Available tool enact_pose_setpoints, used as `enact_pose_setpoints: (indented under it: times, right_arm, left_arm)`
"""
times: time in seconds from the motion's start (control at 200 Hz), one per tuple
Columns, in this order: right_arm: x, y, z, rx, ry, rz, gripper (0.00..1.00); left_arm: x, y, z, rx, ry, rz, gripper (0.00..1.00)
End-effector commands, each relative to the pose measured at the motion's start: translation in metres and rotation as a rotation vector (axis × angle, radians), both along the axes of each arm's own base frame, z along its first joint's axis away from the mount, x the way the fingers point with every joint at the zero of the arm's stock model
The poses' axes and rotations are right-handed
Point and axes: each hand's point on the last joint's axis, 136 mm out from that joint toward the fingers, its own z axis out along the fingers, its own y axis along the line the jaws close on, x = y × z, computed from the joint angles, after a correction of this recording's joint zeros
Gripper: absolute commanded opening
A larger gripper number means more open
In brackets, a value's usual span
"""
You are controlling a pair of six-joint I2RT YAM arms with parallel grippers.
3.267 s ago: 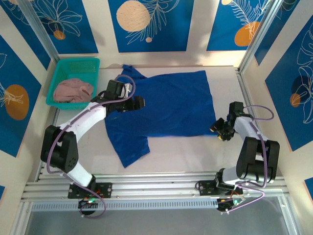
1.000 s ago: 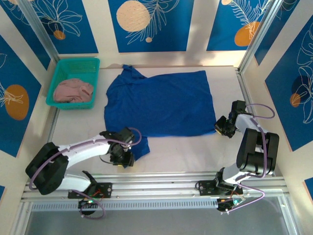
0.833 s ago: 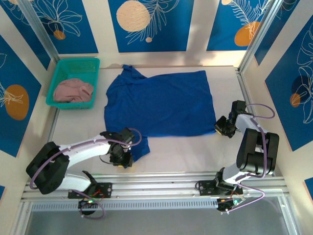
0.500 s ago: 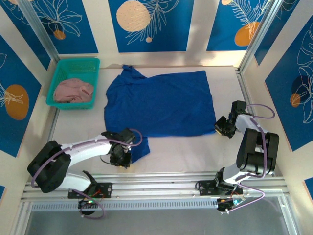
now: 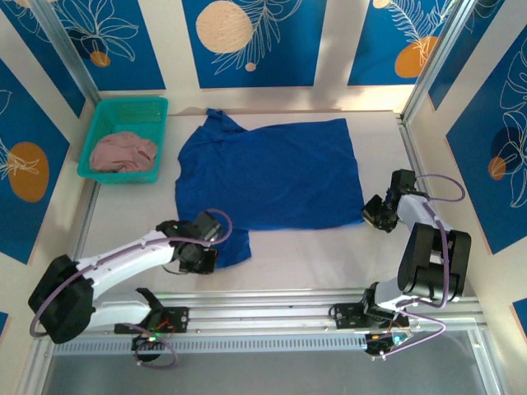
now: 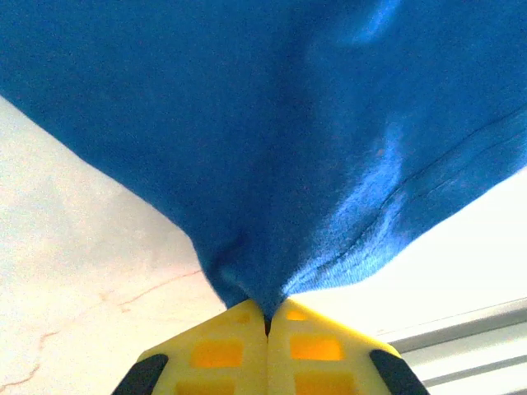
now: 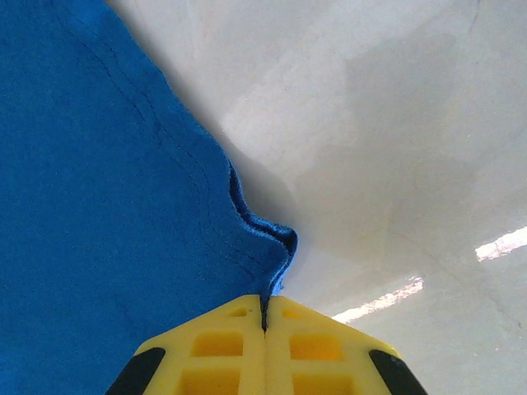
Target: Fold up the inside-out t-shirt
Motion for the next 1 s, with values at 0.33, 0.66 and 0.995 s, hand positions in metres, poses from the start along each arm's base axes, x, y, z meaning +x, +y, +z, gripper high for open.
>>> enact_pose_setpoints:
  times: [0.33, 0.66, 0.995]
  right_arm:
    - [0.043, -0.001, 0.039, 0.032, -0.063, 0.053, 0.00]
    - [0.074, 0.001, 0.040, 0.013, -0.054, 0.101, 0.00]
    - [0.097, 0.004, 0.041, 0.005, -0.048, 0.141, 0.00]
  left_arm:
    - [0.091, 0.010, 0.103, -0.168, -0.177, 0.018, 0.00]
    - [0.152, 0.011, 0.131, -0.190, -0.225, 0.008, 0.00]
    - [0.203, 0.030, 0.151, -0.196, -0.271, 0.054, 0.00]
